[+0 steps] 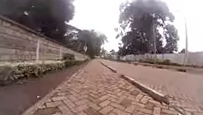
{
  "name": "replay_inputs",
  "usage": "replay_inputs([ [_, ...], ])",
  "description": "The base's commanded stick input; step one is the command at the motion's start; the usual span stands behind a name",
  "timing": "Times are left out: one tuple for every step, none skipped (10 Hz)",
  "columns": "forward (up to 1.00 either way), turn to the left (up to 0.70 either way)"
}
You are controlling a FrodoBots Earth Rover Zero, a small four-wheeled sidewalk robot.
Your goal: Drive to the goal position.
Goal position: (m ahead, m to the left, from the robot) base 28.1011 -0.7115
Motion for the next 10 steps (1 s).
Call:
replay_inputs([
  [0.70,0.00],
  [0.70,0.00],
  [0.70,0.00],
  [0.70,0.04],
  [0.70,0.07],
  [0.70,0.00],
  [0.70,0.00],
  [0.70,0.00],
  [0.70,0.00],
  [0.70,0.00],
])
